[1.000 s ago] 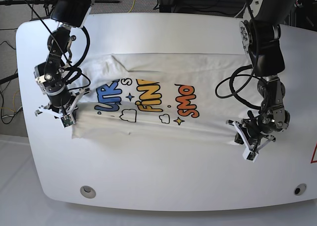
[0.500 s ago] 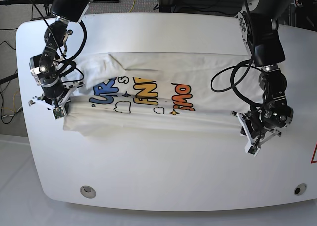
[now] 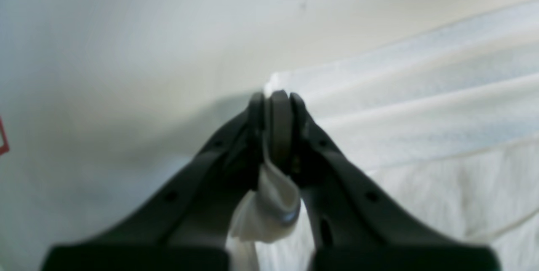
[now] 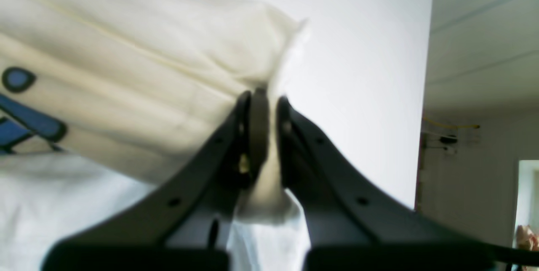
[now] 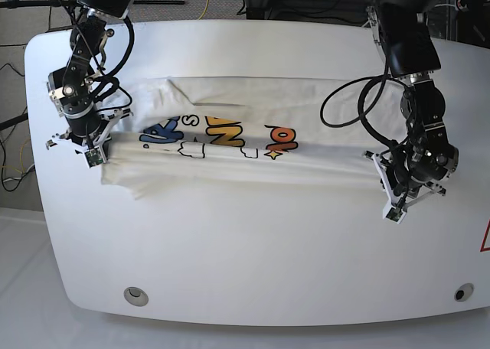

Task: Fold the T-shirt properly
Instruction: 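Lift both held edges and fold them over toward the collar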

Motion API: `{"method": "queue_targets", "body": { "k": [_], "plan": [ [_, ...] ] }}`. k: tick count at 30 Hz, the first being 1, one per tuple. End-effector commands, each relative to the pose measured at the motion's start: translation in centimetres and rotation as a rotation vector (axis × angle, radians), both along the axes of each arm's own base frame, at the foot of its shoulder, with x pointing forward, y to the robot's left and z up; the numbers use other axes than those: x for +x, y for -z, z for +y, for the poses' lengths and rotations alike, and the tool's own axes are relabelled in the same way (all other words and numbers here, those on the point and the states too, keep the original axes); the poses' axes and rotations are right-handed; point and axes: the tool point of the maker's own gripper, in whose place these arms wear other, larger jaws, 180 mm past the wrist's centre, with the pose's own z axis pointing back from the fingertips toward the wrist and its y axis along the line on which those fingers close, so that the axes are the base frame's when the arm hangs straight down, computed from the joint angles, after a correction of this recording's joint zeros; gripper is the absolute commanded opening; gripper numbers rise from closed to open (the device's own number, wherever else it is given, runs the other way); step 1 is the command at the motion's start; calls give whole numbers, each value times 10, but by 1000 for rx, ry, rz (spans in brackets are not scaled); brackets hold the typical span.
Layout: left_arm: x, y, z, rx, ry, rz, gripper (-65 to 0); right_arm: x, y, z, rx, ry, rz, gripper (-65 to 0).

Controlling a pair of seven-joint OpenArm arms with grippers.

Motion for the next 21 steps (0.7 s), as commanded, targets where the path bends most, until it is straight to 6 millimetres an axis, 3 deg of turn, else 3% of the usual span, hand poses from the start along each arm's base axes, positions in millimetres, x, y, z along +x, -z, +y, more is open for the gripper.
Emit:
{"method": "queue_targets", "body": {
  "k": [1,8,21],
  "plan": [
    [-1,-19,21,85,-46,-19,-634,-2,-15,-13,-58,49,-22,-650],
    [-20,-13,22,112,-48,12,-634,-14,-16,-22,-99,107,59,-650],
    [-54,16,25,123,-44,101,-634,-35,-9,-33,-134,168,164,-650]
  ]
}}
